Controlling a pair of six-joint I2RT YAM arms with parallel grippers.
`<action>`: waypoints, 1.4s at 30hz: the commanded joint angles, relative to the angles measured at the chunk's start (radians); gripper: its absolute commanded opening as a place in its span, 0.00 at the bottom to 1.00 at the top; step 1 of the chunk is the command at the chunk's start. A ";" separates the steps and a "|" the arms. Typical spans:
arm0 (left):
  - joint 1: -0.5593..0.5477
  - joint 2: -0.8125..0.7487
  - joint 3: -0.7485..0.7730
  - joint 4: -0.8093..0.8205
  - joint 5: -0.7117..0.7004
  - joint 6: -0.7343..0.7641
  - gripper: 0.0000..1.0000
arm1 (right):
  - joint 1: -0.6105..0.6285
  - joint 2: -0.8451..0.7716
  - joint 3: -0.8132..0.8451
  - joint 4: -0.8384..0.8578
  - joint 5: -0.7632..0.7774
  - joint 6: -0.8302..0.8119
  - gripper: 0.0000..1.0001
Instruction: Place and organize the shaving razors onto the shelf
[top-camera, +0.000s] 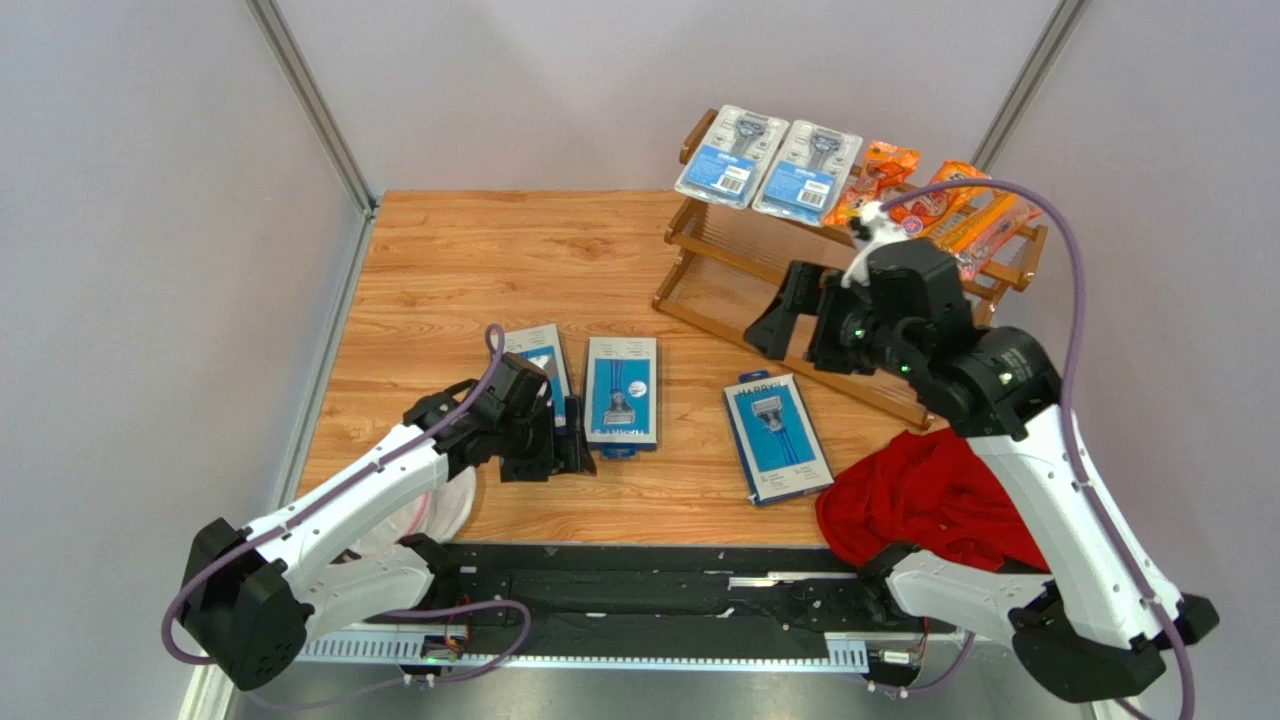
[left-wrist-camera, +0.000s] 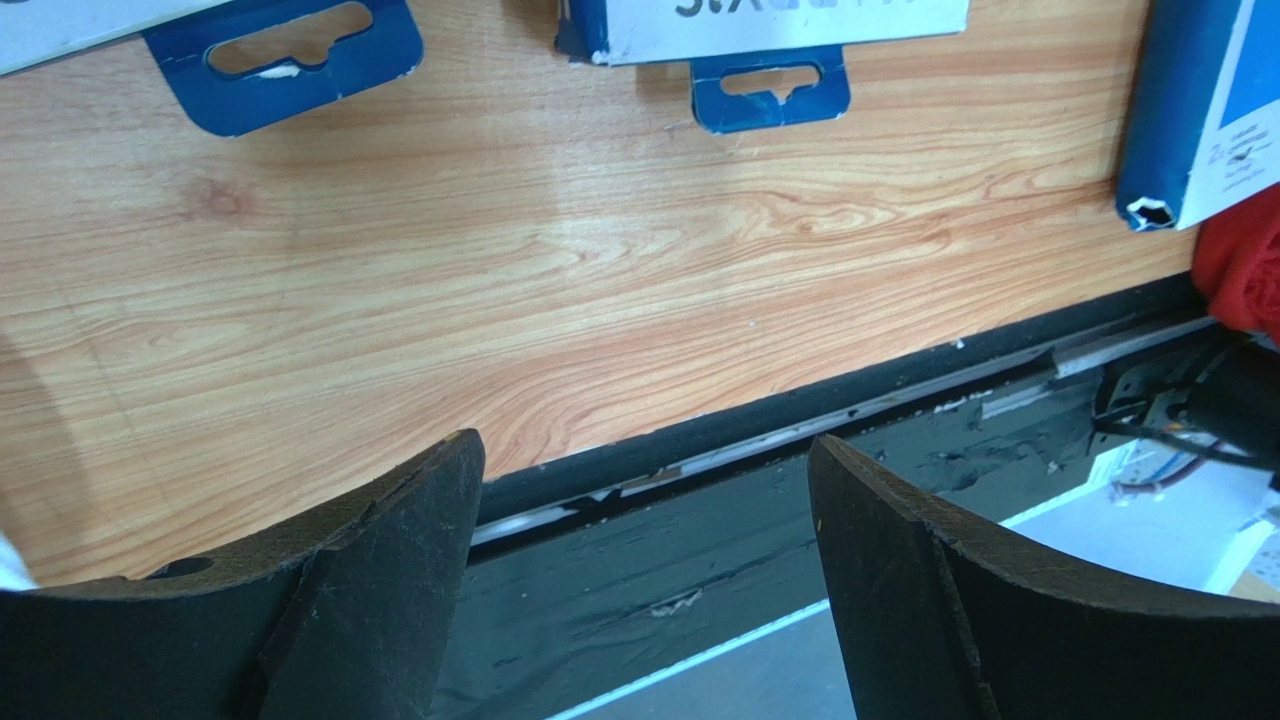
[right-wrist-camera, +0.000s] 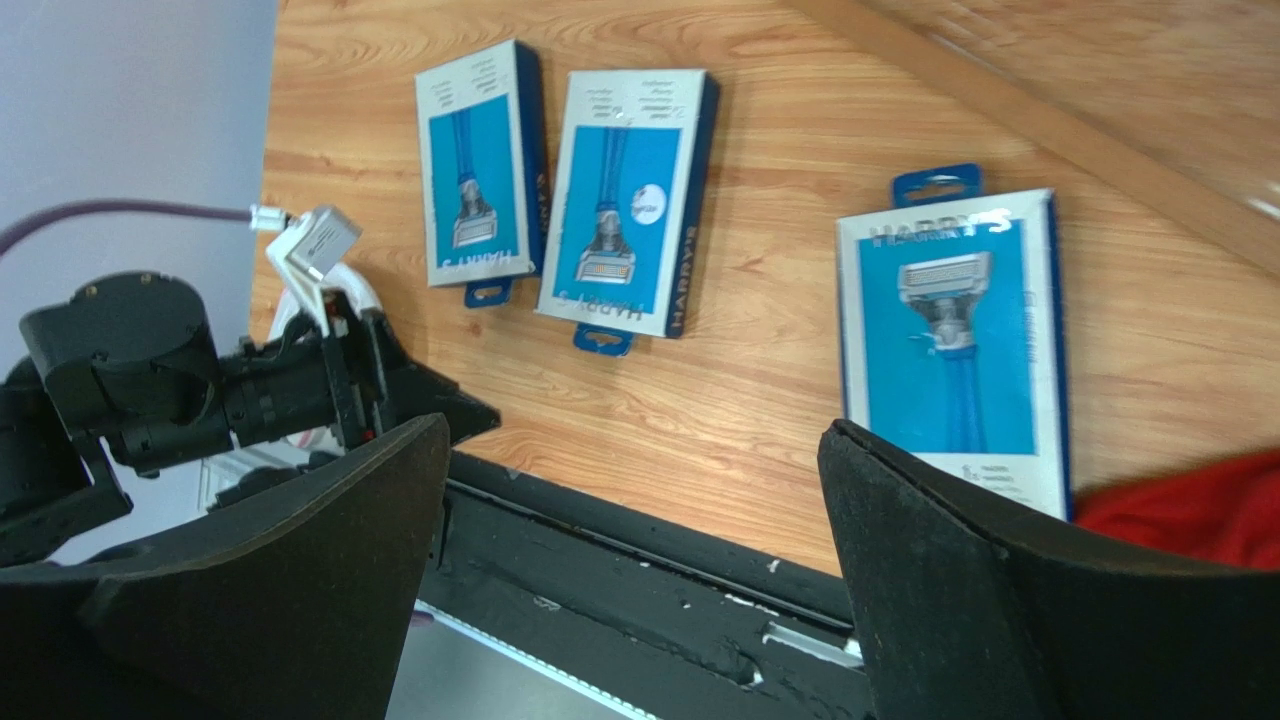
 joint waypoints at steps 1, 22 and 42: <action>-0.005 0.032 -0.025 0.094 0.033 -0.042 0.87 | 0.185 0.035 -0.066 0.117 0.181 0.095 0.98; -0.005 0.156 -0.224 0.593 0.056 -0.349 0.68 | 0.408 -0.001 -0.572 0.568 0.141 0.344 0.97; -0.006 0.355 -0.405 1.059 0.032 -0.575 0.52 | 0.408 -0.037 -0.637 0.591 0.132 0.335 0.97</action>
